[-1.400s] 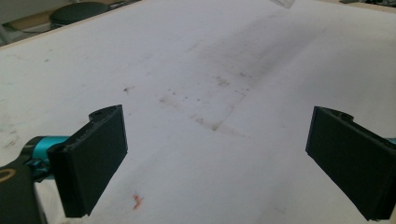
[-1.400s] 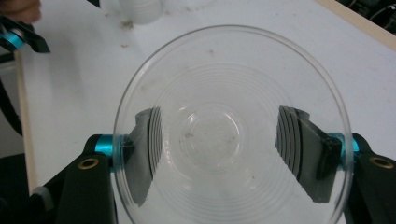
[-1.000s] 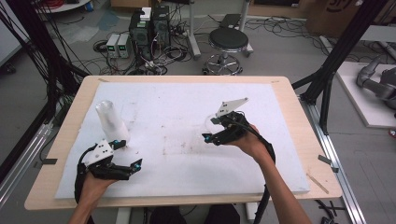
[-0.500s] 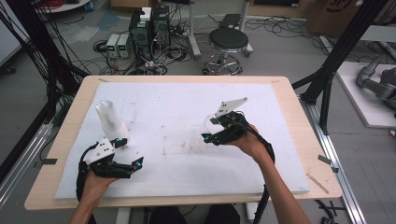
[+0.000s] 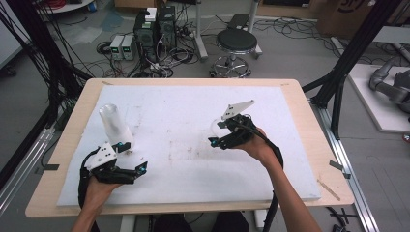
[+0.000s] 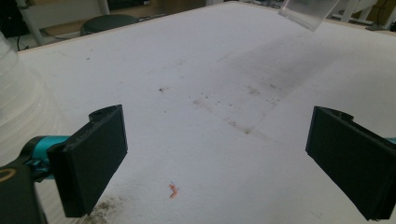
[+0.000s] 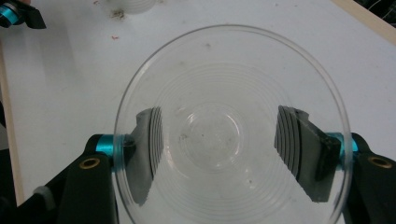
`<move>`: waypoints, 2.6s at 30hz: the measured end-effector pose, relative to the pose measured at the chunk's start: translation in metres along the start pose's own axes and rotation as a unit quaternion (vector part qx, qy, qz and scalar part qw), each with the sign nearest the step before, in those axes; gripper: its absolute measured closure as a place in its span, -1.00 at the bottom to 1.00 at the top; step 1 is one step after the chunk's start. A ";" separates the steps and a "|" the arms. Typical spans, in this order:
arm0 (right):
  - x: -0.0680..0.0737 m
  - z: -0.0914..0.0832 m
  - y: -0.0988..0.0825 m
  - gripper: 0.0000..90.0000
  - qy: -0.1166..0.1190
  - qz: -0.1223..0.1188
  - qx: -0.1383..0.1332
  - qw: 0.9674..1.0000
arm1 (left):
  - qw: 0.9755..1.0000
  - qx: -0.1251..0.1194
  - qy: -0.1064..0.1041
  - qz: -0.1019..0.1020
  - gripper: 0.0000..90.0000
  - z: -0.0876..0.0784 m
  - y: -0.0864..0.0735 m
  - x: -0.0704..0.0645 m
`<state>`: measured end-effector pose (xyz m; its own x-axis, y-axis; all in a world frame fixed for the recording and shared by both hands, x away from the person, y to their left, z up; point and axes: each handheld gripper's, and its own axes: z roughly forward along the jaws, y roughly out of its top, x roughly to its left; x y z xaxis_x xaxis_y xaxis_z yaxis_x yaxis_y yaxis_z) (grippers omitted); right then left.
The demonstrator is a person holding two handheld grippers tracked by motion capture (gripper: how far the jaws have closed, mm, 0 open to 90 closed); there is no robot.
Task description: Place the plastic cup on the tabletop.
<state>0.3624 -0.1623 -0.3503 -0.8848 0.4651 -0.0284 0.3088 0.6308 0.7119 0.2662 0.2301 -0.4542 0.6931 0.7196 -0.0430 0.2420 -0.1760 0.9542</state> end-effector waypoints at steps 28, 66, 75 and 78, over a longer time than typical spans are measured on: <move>0.000 0.060 0.015 -0.27 -0.013 0.000 0.081 0.997 | 0.999 -0.028 0.016 -0.011 -0.88 0.000 -0.017 -0.001; 0.001 0.083 -0.006 -0.63 -0.002 0.008 0.065 0.998 | 0.999 -0.035 0.009 -0.015 -0.88 -0.001 -0.019 0.000; 0.006 0.056 -0.032 -0.62 -0.013 0.022 0.017 1.000 | 0.998 -0.053 0.014 -0.001 -0.88 -0.004 -0.021 -0.003; 0.008 0.046 -0.043 -0.62 -0.019 0.024 -0.008 0.999 | 0.998 -0.054 0.014 -0.002 -0.88 -0.004 -0.021 -0.003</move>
<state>0.3578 -0.1572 -0.4138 -0.8549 0.5185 -0.0196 0.3452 0.5965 0.7246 0.2565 0.2346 -0.4725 0.6729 0.7387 -0.0394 0.1692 -0.1019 0.9803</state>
